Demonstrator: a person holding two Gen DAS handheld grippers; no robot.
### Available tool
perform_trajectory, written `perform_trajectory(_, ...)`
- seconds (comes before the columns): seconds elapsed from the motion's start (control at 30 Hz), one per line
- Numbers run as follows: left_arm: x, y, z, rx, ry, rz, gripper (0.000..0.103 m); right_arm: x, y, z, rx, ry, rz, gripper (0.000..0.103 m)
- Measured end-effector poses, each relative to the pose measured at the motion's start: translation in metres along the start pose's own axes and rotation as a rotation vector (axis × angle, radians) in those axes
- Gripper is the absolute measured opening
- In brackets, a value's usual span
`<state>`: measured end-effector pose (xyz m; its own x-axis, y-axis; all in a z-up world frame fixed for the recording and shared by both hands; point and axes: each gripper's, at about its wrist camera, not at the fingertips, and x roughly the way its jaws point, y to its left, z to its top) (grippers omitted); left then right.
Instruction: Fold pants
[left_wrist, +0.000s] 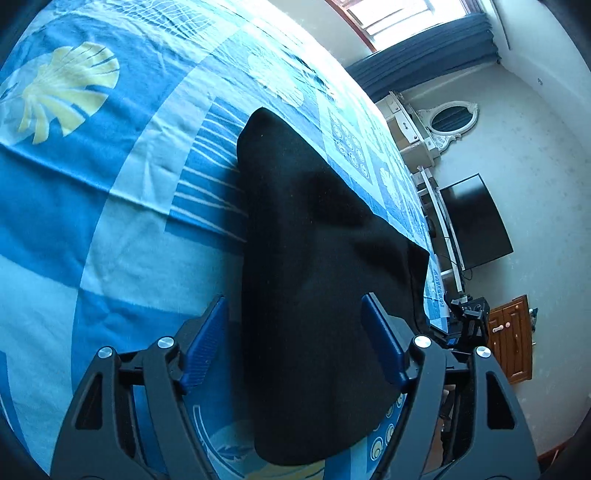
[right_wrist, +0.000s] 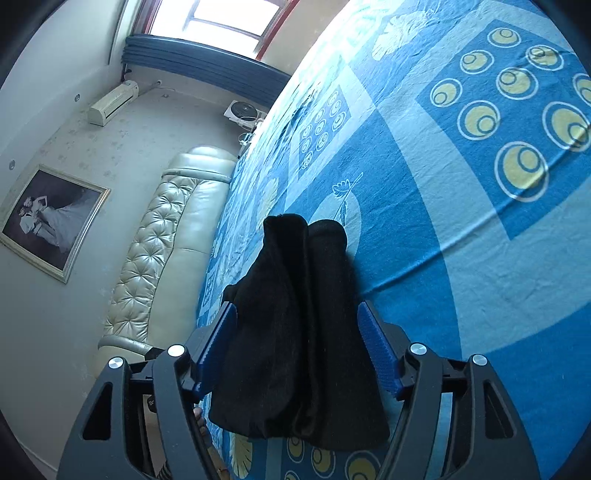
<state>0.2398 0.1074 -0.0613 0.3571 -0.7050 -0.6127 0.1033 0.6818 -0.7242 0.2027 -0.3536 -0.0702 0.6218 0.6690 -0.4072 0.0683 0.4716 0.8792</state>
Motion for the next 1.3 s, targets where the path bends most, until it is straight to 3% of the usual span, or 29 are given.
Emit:
perform_trajectory(0.27, -0.017, 0.018, -0.049, -0.093, 0.001, -0.066, 0.076, -0.017, -0.012, -0.04, 0.056, 0.007, -0.028, 0.076)
perform_trajectory(0.4, -0.012, 0.013, -0.051, -0.113, -0.009, -0.088, 0.082, -0.003, -0.006, -0.044, 0.05, 0.007, -0.035, 0.076)
perform_trajectory(0.47, -0.005, 0.009, -0.049, -0.112, -0.009, -0.091, 0.083, 0.004, -0.002, -0.043, 0.04, 0.0, -0.059, 0.082)
perform_trajectory(0.67, 0.015, -0.007, -0.051, -0.103, -0.008, -0.071, 0.082, 0.031, 0.013, -0.04, -0.017, 0.042, -0.124, 0.08)
perform_trajectory(0.7, 0.017, -0.009, -0.051, -0.103, -0.011, -0.058, 0.079, 0.034, 0.015, -0.04, -0.027, 0.04, -0.131, 0.077)
perform_trajectory(0.73, 0.018, -0.011, -0.052, -0.103, -0.011, -0.035, 0.075, 0.037, 0.014, -0.041, -0.028, 0.046, -0.143, 0.063)
perform_trajectory(0.77, 0.02, -0.01, -0.051, -0.107, -0.008, -0.005, 0.06, 0.038, 0.009, -0.042, -0.02, 0.054, -0.147, 0.051)
perform_trajectory(0.8, 0.02, -0.008, -0.051, -0.119, -0.006, 0.004, 0.049, 0.037, 0.007, -0.042, -0.01, 0.051, -0.14, 0.049)
perform_trajectory(0.9, 0.015, 0.0, -0.051, -0.172, -0.009, -0.032, 0.036, 0.029, 0.009, -0.046, -0.005, 0.041, -0.102, 0.039)
perform_trajectory(1.3, -0.008, -0.017, -0.065, -0.134, 0.0, -0.001, 0.029, 0.008, 0.018, -0.068, 0.002, 0.033, -0.058, 0.036)
